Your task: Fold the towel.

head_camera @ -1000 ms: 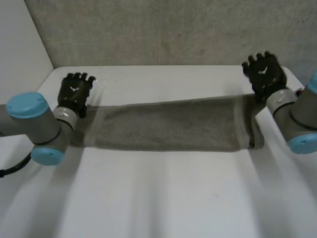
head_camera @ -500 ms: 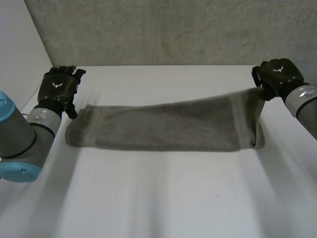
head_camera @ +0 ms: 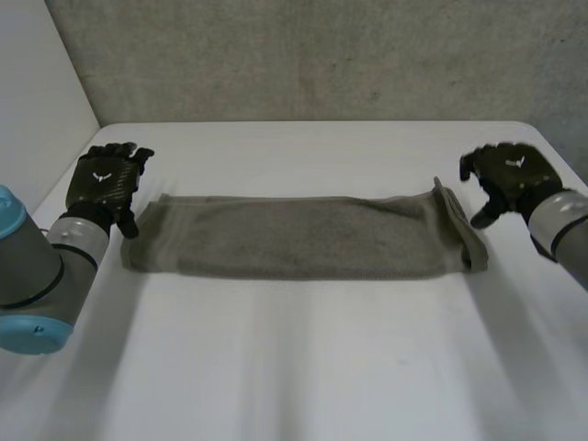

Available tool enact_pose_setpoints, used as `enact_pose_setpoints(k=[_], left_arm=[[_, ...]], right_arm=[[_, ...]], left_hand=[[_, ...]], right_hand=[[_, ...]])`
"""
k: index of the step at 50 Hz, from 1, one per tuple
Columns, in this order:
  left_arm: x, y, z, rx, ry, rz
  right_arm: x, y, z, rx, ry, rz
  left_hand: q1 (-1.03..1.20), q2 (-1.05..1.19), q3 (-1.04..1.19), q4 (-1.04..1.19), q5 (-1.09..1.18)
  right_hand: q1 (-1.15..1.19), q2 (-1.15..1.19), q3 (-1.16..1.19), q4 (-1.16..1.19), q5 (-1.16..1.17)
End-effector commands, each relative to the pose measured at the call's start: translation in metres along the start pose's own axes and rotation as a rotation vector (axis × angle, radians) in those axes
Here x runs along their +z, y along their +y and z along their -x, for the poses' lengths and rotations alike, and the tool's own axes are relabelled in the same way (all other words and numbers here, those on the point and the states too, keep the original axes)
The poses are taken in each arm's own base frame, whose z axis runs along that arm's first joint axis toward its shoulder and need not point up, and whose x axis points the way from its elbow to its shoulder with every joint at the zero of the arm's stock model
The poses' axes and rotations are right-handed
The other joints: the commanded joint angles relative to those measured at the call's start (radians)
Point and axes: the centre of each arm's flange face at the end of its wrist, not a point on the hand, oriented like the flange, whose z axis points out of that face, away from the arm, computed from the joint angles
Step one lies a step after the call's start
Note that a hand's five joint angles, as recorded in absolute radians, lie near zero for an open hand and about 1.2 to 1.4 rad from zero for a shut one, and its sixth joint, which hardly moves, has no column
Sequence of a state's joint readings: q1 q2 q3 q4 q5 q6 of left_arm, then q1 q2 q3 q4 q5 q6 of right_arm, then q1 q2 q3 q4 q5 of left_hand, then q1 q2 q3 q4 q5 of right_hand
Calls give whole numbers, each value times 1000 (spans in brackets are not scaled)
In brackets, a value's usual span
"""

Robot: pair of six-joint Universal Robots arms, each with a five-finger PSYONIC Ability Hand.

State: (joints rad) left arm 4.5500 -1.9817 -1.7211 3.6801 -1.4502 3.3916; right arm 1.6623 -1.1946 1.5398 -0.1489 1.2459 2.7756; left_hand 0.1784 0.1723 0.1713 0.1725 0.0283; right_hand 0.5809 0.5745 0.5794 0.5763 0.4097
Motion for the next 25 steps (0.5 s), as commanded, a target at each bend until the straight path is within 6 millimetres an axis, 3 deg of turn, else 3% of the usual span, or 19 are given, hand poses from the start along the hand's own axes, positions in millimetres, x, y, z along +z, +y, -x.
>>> enact_pose_setpoints(k=[1, 6, 10, 22, 25], left_arm=[[-1, 3, 2, -1, -5, 9], [-2, 3, 1, -1, -4, 11], [-5, 7, 0, -3, 1, 24], [-6, 9, -1, -4, 3, 33], [-7, 9, -1, -4, 3, 33]], right_arm=[[-16, 35, 19, -70, -49, 78], [-12, 47, 25, -89, -91, 81], [0, 70, 30, -116, -106, 113], [13, 81, 25, -236, -78, 87], [16, 89, 17, -248, -46, 106]], left_hand=[[3, 9, 10, 9, -22], [3, 9, 10, 9, -22], [3, 9, 10, 9, -22], [3, 9, 10, 9, -22], [3, 9, 10, 9, -22]], right_hand=[[15, 21, 16, 20, 12], [15, 21, 16, 20, 12], [6, 13, 8, 11, 3], [18, 24, 19, 22, 15], [141, 148, 143, 146, 138]])
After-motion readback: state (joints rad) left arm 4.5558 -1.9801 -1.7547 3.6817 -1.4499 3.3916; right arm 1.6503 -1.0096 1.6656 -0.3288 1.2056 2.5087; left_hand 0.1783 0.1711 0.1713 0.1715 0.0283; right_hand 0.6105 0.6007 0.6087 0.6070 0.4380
